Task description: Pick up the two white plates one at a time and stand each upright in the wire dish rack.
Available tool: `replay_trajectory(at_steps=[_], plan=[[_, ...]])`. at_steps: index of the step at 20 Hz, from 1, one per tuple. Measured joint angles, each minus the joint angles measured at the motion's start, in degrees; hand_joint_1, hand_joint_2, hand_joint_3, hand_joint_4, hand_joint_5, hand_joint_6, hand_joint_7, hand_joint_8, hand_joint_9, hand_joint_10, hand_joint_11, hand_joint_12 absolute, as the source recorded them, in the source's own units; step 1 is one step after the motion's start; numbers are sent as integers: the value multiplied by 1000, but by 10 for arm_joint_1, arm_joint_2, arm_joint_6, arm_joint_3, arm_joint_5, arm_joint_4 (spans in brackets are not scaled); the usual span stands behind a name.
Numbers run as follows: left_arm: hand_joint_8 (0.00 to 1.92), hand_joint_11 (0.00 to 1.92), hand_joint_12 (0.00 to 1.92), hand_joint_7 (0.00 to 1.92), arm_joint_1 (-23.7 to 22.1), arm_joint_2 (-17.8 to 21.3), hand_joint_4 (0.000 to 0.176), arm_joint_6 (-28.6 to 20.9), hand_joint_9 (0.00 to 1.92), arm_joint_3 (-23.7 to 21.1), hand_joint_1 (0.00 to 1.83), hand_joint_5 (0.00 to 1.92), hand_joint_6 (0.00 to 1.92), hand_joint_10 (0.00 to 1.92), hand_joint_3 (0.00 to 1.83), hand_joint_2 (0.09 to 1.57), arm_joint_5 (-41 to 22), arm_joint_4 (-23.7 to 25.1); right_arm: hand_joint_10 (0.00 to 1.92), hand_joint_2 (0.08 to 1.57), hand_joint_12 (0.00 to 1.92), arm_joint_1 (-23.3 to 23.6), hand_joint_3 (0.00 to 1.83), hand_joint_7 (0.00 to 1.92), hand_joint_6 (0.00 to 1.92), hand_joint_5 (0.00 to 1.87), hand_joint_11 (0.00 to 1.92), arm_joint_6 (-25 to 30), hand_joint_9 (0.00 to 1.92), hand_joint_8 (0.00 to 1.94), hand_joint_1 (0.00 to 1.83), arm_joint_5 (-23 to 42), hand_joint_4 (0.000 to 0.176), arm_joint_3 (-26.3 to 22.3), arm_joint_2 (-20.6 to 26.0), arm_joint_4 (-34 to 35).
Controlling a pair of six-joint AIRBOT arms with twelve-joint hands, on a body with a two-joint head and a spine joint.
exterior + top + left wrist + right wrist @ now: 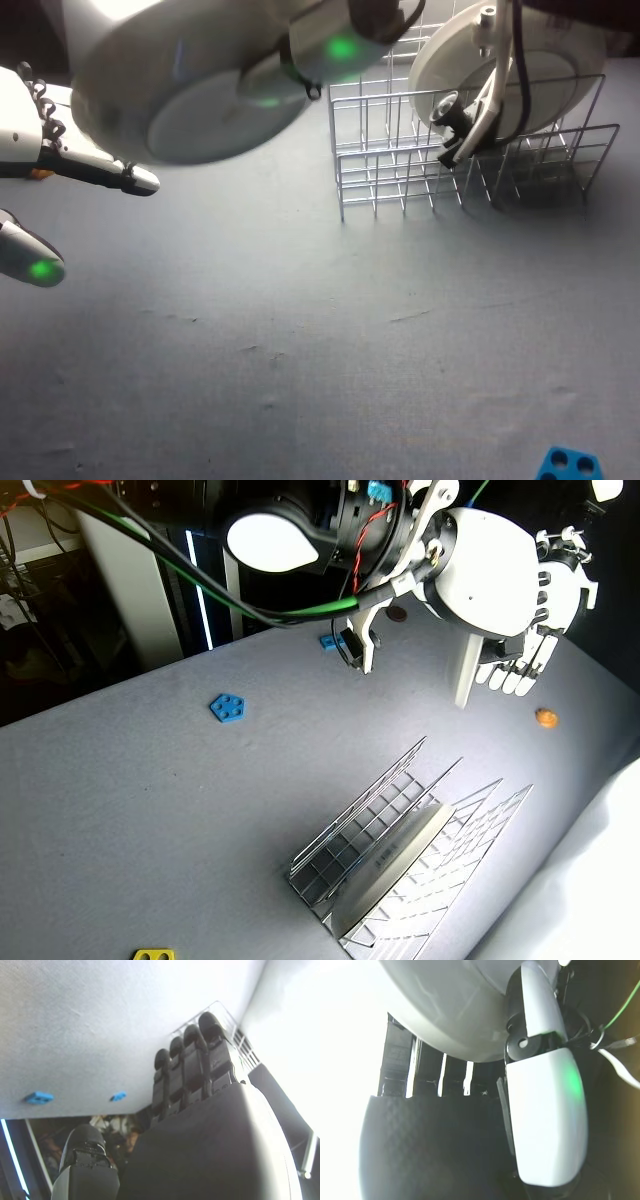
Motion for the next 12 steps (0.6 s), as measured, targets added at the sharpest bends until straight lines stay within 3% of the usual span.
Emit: replay_trajectory(at_steps=[5, 12], plan=[[2, 0, 377, 198, 7, -2, 0, 0, 166, 12, 0, 220, 4, 3, 2, 1075, 0, 3, 264, 1158, 1234, -6, 3, 915, 1168, 894, 648, -1, 1098, 1055, 1194, 33, 22, 5, 3, 65], [4, 0, 439, 213, 19, -3, 0, 0, 185, 31, 0, 232, 6, 5, 4, 1078, 3, 16, 275, 1138, 1254, -25, 0, 982, 1108, 913, 668, -2, 1130, 981, 1205, 39, 26, 5, 26, 79]])
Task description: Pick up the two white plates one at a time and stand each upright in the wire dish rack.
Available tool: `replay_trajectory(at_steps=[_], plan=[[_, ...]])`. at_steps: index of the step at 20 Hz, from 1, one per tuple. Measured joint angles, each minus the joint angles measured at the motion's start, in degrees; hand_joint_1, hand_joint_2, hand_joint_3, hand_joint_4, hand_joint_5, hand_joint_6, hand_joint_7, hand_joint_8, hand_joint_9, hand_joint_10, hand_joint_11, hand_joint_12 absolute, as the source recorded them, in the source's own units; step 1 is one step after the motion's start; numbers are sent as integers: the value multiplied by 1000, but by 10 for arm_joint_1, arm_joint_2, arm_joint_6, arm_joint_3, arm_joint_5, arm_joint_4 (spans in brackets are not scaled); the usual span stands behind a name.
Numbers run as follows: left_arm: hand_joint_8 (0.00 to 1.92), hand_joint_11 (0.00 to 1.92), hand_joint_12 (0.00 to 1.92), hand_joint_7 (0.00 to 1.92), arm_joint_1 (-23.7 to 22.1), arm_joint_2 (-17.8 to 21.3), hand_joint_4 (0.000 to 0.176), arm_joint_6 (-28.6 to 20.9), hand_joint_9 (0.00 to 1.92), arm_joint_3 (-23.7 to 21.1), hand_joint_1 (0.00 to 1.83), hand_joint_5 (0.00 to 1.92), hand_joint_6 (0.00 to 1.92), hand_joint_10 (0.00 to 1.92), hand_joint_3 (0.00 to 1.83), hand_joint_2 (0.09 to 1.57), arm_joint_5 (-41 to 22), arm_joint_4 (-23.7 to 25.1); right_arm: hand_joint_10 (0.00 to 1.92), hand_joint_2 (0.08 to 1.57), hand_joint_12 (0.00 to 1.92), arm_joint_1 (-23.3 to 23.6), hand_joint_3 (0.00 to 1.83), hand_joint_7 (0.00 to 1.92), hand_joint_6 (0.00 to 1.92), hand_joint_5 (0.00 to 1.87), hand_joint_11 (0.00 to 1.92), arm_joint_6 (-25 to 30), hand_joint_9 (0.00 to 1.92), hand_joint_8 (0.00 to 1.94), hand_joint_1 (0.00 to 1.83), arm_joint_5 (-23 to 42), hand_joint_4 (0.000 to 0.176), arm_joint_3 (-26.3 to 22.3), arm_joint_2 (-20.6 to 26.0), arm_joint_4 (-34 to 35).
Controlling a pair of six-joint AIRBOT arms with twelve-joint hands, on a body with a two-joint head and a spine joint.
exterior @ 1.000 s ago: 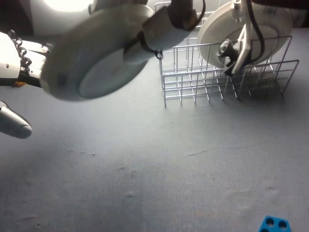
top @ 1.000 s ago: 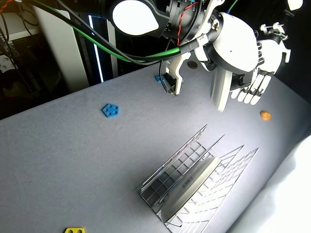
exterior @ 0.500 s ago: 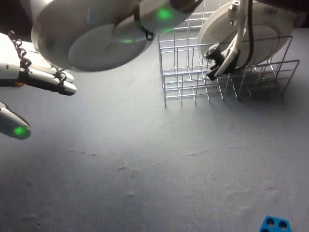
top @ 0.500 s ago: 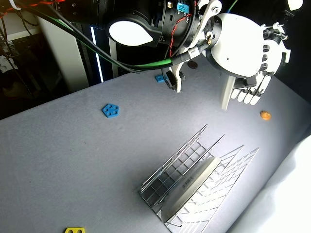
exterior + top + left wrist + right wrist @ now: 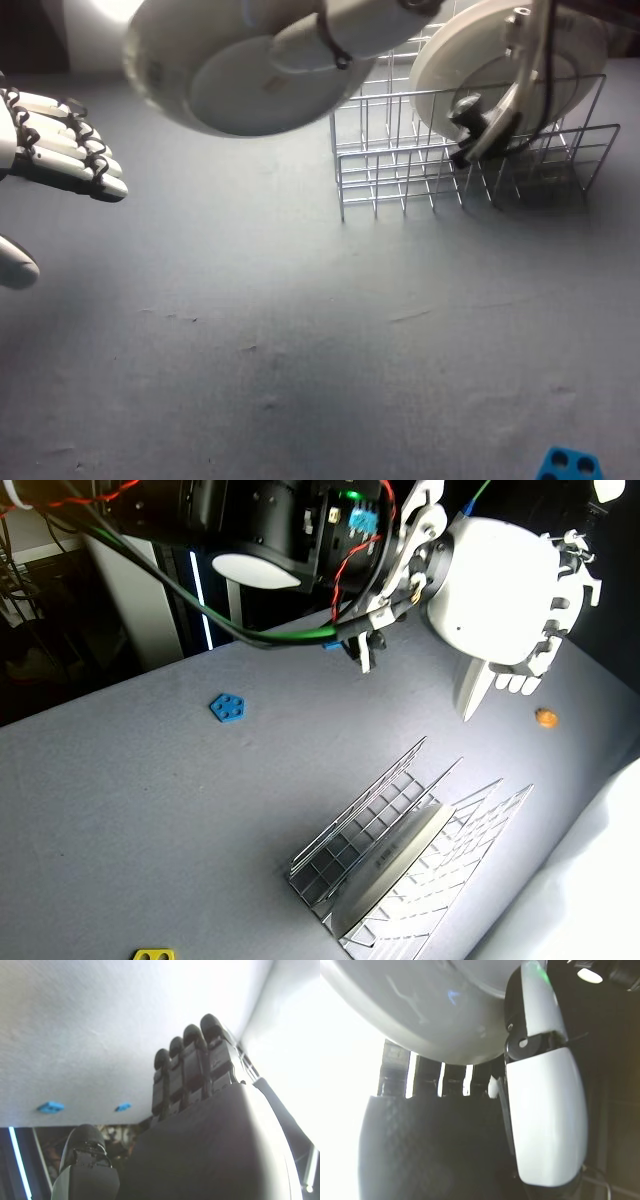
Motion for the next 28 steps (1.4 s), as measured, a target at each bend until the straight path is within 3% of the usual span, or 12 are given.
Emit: replay_trajectory(at_steps=[2, 6, 14, 19, 28], plan=[[4, 0, 453, 218, 2, 0, 0, 0, 187, 0, 0, 233, 4, 3, 3, 1077, -1, 2, 275, 1142, 1268, -7, 0, 974, 1123, 903, 640, 0, 1114, 996, 1203, 2, 24, 0, 12, 0], [1, 0, 296, 157, 2, -3, 0, 0, 131, 1, 0, 185, 1, 1, 2, 1080, -1, 3, 275, 1151, 1285, -16, 0, 945, 1146, 900, 630, 0, 1089, 1021, 1198, 5, 26, 0, 29, 11], [4, 0, 407, 199, 1, -3, 0, 0, 163, -2, 0, 208, 3, 2, 0, 1075, -1, 7, 272, 1147, 1273, -17, 0, 968, 1145, 892, 648, 0, 1101, 999, 1200, -12, 24, 0, 42, 11], [1, 0, 306, 157, 1, -3, 0, 0, 133, -7, 0, 179, 0, 1, 2, 1089, 0, 9, 271, 1152, 1270, -23, 1, 952, 1155, 884, 624, 0, 1087, 1026, 1197, -23, 25, 0, 56, 5], [3, 0, 361, 181, 0, -3, 0, 0, 154, -9, 0, 196, 3, 1, 1, 1084, -1, 9, 269, 1160, 1292, -31, 1, 937, 1189, 869, 592, 0, 1084, 1039, 1193, -34, 23, 3, 75, -23]])
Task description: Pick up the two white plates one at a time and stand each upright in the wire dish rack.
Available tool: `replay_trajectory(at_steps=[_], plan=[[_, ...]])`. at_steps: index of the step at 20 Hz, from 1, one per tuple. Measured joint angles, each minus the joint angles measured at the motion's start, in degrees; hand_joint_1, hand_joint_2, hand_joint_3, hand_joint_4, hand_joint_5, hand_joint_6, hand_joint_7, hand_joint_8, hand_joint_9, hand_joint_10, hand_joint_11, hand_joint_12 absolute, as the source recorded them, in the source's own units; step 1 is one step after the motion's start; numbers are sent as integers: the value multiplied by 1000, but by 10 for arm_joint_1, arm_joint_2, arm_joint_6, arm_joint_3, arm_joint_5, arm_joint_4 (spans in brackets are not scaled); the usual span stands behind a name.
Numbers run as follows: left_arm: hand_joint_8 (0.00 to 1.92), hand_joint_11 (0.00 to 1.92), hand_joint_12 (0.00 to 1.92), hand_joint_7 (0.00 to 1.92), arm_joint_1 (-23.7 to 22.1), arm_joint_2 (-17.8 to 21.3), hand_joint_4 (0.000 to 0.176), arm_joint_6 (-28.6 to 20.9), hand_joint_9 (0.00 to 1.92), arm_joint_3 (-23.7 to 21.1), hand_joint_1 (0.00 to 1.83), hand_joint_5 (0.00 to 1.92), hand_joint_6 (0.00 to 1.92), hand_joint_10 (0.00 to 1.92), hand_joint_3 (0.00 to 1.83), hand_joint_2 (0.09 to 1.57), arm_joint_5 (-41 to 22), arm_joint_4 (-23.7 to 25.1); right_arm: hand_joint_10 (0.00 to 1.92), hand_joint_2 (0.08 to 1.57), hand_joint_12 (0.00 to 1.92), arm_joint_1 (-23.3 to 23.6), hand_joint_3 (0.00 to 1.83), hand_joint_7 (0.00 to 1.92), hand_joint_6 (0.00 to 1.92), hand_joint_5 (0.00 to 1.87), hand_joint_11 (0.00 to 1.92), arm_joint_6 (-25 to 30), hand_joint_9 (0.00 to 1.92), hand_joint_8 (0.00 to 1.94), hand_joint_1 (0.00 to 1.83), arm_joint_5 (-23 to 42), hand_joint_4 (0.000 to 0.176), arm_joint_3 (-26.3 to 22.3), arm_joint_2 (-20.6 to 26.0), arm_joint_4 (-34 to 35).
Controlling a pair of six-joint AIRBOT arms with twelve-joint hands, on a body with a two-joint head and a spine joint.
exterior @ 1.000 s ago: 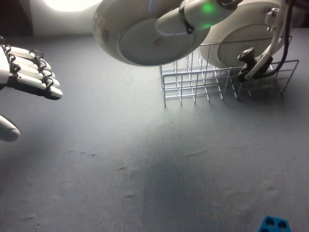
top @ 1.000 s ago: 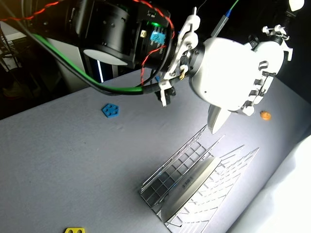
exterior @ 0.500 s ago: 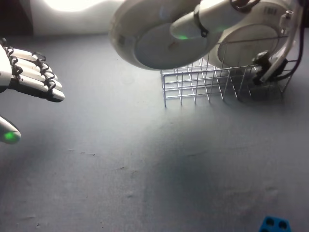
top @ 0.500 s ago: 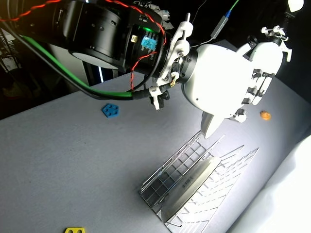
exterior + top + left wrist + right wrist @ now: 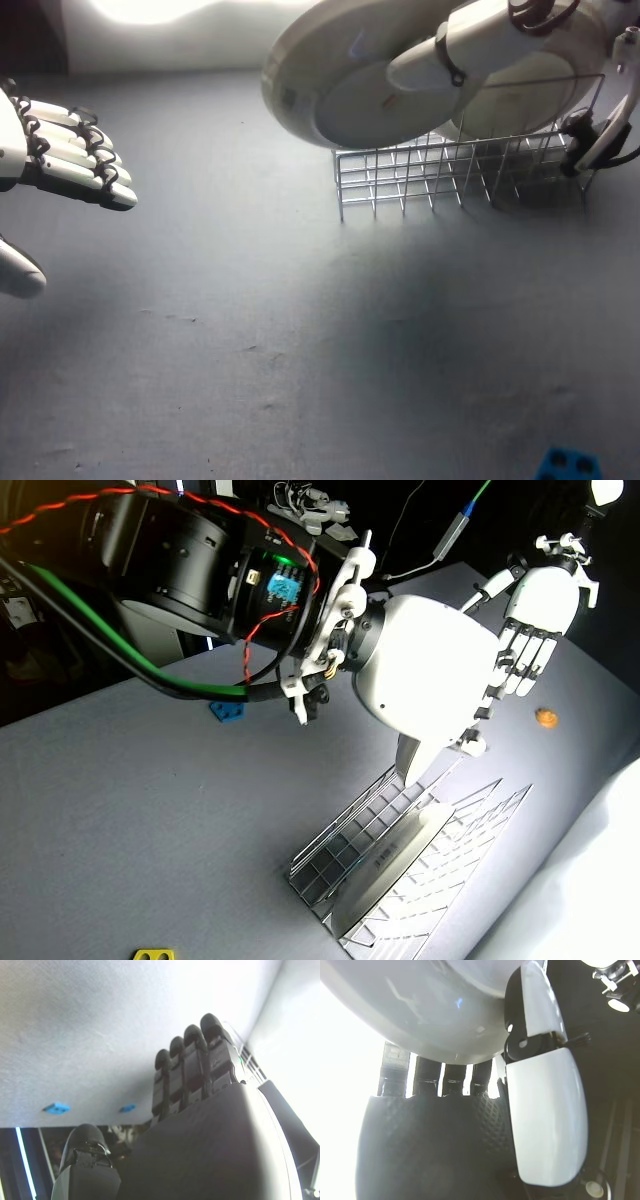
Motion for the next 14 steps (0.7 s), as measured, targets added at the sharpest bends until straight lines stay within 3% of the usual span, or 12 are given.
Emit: replay_trajectory(at_steps=[3, 11, 14], plan=[[3, 0, 421, 194, 0, 0, 0, 0, 165, 0, 0, 217, 4, 2, 0, 1071, 0, 2, 270, 1145, 1251, 0, 0, 977, 1139, 892, 637, 0, 1103, 989, 1202, -1, 22, 9, 0, -3], [0, 0, 286, 148, 0, 0, 0, 0, 124, -7, 0, 174, 0, 0, 2, 1084, 0, 4, 270, 1148, 1271, 0, 1, 968, 1148, 885, 612, -3, 1100, 1007, 1200, -35, 23, 23, 0, -37], [4, 0, 320, 166, -4, 0, 0, 0, 137, -9, 0, 193, 3, 2, 1, 1085, 0, 1, 276, 1139, 1265, 2, 0, 992, 1120, 902, 641, -9, 1122, 971, 1206, -52, 21, 35, 0, -48]])
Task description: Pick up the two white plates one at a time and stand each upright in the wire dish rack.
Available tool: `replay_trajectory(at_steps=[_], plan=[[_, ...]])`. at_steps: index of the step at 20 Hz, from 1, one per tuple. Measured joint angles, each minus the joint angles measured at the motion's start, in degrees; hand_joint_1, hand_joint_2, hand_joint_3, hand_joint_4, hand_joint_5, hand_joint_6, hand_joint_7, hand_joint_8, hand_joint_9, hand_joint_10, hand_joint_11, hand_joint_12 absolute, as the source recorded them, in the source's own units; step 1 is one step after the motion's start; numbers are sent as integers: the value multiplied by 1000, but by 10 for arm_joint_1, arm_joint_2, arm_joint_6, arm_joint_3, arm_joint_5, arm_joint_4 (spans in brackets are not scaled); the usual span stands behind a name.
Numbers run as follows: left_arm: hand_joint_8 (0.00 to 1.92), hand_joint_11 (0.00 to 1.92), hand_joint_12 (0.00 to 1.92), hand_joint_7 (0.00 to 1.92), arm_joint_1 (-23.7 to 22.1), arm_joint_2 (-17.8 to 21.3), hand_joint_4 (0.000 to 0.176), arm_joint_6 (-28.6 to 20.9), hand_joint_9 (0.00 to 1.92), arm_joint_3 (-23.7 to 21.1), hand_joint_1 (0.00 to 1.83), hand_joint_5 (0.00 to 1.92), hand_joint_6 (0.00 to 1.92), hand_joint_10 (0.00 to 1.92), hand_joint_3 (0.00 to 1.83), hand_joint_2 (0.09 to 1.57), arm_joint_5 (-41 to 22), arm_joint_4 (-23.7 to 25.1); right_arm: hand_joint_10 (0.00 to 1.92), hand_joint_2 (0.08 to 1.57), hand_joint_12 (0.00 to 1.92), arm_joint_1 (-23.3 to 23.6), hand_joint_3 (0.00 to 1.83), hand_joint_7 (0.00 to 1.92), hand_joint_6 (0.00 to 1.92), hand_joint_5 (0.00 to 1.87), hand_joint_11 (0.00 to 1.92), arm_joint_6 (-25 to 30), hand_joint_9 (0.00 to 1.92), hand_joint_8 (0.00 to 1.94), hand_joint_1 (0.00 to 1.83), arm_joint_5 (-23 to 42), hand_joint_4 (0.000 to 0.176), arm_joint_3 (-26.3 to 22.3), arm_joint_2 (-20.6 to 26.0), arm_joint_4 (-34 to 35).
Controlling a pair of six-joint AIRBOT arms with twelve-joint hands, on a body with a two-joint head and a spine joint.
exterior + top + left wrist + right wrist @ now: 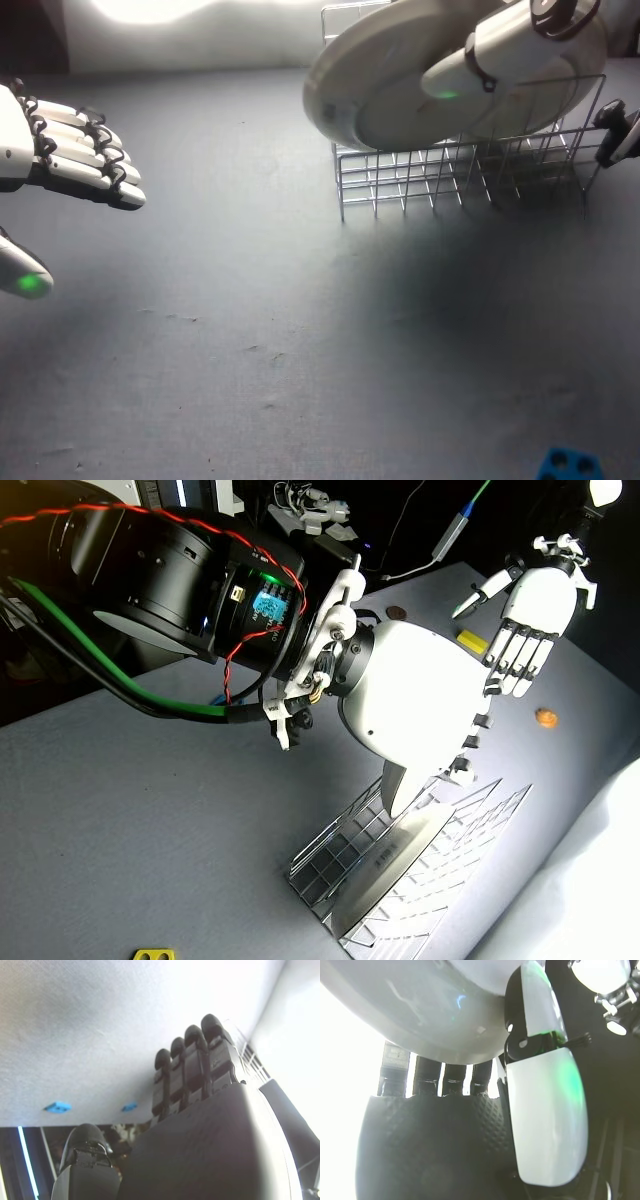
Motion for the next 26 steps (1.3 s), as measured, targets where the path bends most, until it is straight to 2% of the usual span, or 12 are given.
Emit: replay_trajectory(at_steps=[4, 9, 10, 13, 16, 19, 22, 26], plan=[[5, 0, 365, 185, 0, 0, 0, 0, 157, -3, 0, 206, 4, 4, 0, 1082, -1, 2, 276, 1155, 1276, 7, 1, 958, 1175, 868, 623, -3, 1093, 1025, 1197, -30, 20, 12, -1, -39], [1, 0, 259, 152, 0, 1, 0, 0, 123, -14, 0, 172, 0, 0, 0, 1076, 0, 3, 288, 1158, 1272, 21, 2, 957, 1191, 854, 614, -3, 1087, 1028, 1195, -63, 17, 29, -11, -72], [0, 0, 319, 167, 0, 1, 0, 0, 140, -15, 0, 185, 0, 1, 0, 1078, -1, 2, 293, 1164, 1280, 26, 2, 944, 1206, 845, 609, -2, 1083, 1048, 1192, -71, 18, 33, -15, -81], [2, 0, 391, 193, 0, 1, 0, 0, 166, -16, 0, 214, 3, 3, 1, 1082, 0, 3, 308, 1156, 1271, 37, 0, 963, 1172, 864, 625, -2, 1098, 1022, 1197, -91, 19, 52, -27, -100], [1, 0, 358, 181, 0, 1, 0, 0, 159, -16, 0, 200, 0, 1, 4, 1091, 0, 2, 318, 1154, 1265, 43, 0, 971, 1171, 865, 621, 2, 1096, 1013, 1200, -111, 15, 67, -41, -126], [0, 0, 316, 156, -1, 1, 0, 0, 133, -25, 0, 176, 0, 0, 0, 1080, 1, 3, 314, 1150, 1257, 54, 0, 973, 1155, 876, 612, 4, 1087, 1007, 1200, -130, 19, 69, -50, -167], [0, 0, 349, 169, -1, 1, 0, 0, 146, -33, 0, 187, 0, 0, 0, 1077, -5, -3, 317, 1149, 1255, 57, 0, 976, 1156, 874, 611, 4, 1091, 1004, 1200, -136, 17, 70, -57, -194], [3, 0, 372, 181, -4, 1, 0, 0, 158, -40, 0, 192, 0, 4, 0, 1074, -16, -19, 318, 1133, 1244, 61, 1, 997, 1093, 916, 632, 4, 1104, 971, 1207, -139, 24, 70, -65, -243]])
